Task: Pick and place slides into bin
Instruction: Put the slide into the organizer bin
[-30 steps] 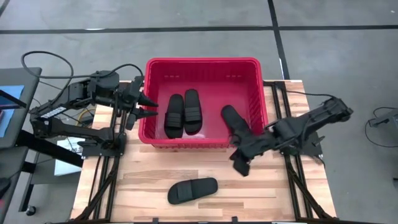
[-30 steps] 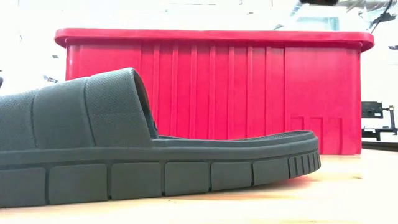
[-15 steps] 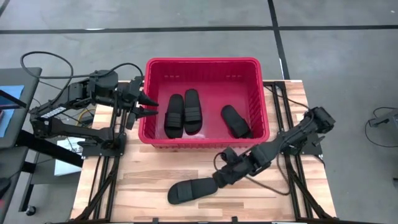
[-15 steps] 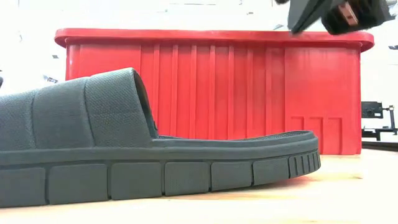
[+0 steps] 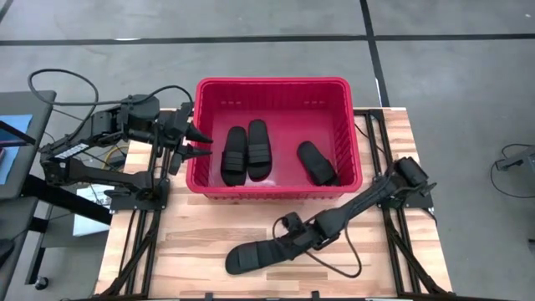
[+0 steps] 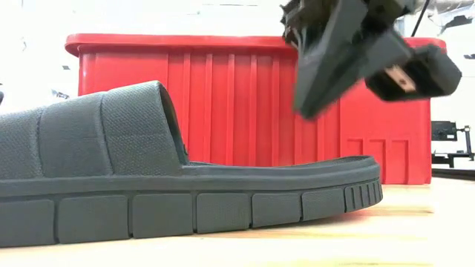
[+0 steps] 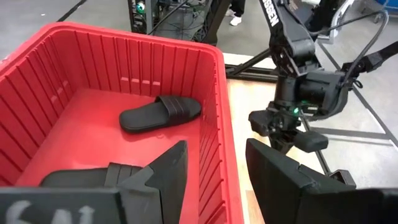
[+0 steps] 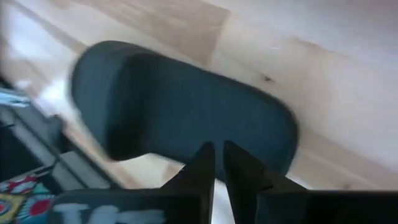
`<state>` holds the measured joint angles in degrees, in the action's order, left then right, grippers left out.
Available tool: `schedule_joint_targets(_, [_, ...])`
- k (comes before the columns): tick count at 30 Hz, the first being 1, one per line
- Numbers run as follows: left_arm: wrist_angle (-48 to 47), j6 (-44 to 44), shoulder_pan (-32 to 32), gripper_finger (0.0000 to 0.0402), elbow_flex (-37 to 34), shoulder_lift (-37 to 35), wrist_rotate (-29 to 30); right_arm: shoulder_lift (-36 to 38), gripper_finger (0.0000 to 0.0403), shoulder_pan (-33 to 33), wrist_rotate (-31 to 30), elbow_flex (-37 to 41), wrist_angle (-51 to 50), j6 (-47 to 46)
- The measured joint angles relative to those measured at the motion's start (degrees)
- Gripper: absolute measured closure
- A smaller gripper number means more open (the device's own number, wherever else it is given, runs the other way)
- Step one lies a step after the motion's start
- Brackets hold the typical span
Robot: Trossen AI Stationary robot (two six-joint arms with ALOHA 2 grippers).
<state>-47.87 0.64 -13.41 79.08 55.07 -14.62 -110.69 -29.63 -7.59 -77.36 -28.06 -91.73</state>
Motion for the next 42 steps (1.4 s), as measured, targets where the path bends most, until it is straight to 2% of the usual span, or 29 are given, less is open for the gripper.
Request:
schedule_joint_targets(11, [-0.9, -1.2, 0.0, 0.0248, 0.0, 0.0, 0.0, -0.5, 0.0295, 0.4, -0.6, 0.0, -5.4, -3.3])
schedule_joint_targets(19, [-1.3, -1.6, 0.0, 0.0248, 0.0, 0.0, 0.0, -0.1, 0.0224, 0.5, 3.2, 0.0, -6.7, -4.3])
schedule_joint_targets(23, [-1.3, -1.6, 0.0, 0.0248, 0.0, 0.0, 0.0, -0.2, 0.0199, 0.1, 3.3, 0.0, -6.9, -4.0])
schedule_joint_targets(27, [-1.3, -1.5, 0.0, 0.0248, 0.0, 0.0, 0.0, -0.2, 0.0194, 0.0, 3.3, 0.0, -7.9, -3.8])
schedule_joint_targets(42, [-1.3, -1.0, 0.0, 0.0248, 0.0, 0.0, 0.0, -0.3, 0.0215, 0.0, 2.7, 0.0, -8.1, -1.1])
